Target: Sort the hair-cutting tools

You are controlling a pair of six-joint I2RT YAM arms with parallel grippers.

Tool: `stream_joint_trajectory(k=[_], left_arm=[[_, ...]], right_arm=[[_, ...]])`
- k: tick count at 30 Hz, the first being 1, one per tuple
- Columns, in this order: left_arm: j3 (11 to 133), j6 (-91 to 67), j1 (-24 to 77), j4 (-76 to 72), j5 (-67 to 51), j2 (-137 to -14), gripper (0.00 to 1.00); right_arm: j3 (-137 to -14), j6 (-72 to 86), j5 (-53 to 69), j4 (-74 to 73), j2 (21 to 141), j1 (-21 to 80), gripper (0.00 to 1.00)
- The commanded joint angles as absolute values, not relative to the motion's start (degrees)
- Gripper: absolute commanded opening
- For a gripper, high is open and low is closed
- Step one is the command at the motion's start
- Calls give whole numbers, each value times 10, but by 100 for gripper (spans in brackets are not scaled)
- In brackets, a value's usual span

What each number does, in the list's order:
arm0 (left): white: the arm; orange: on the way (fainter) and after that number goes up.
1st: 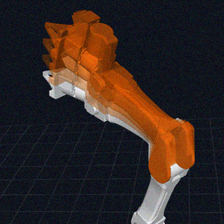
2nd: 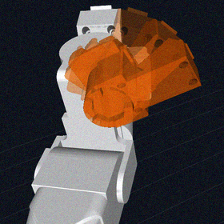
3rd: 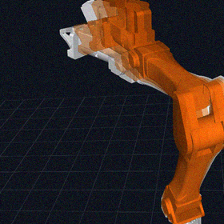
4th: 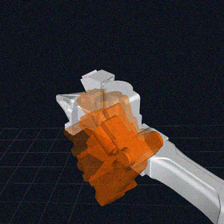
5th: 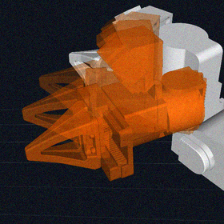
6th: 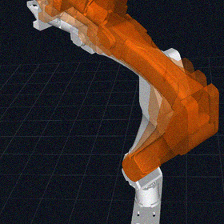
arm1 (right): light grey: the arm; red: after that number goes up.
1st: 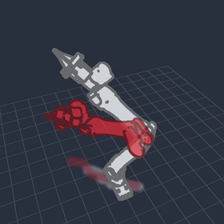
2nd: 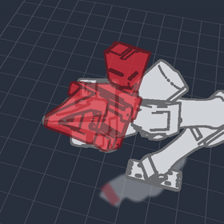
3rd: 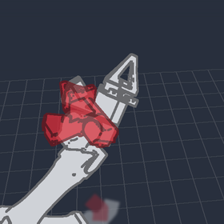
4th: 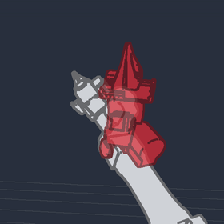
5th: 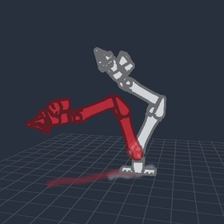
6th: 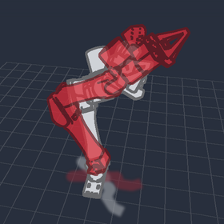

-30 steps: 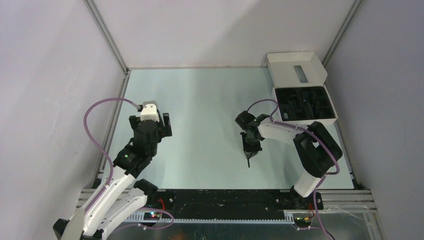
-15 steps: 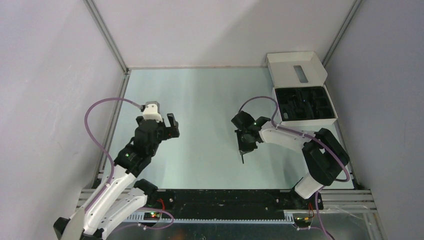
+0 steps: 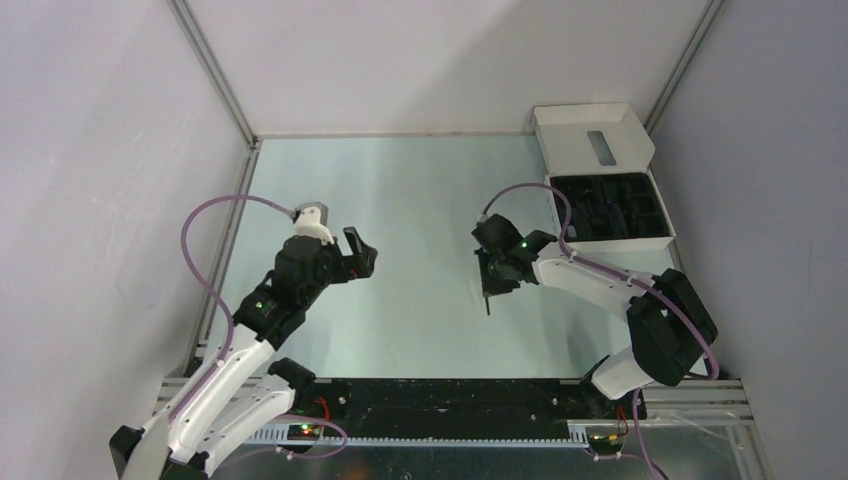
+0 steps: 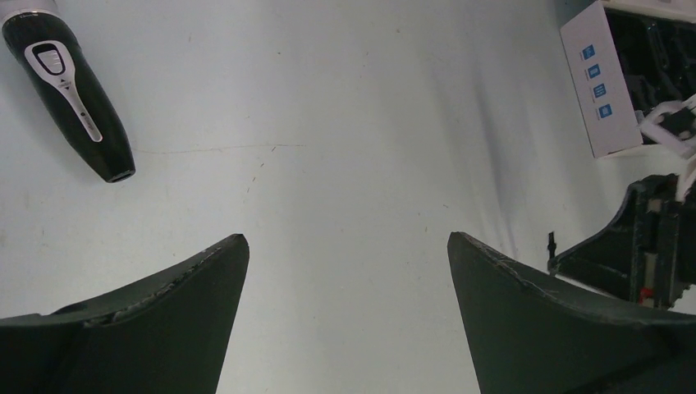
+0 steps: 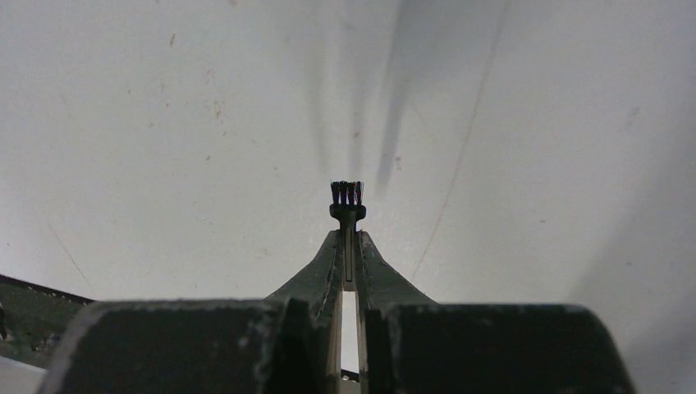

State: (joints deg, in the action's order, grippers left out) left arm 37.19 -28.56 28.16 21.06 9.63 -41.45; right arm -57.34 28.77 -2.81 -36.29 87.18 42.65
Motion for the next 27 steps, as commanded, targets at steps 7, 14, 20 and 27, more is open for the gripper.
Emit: stream_joint_trajectory(k=[7,14,20,27], left_arm=[[400,-242,284,252,189,-380,98],[410,-168,284,264,276,-360,98],[409,-125,284,256,314,-360,98],[388,-105,284,233,340,-358,98]], right_arm=[[-576,204,-61,-377,786,273,0],[-599,143,-44,-372,777,118,0],[-643,108,-40,-357,821,36,0],[-695,57,-37,-322,878,-31,0]])
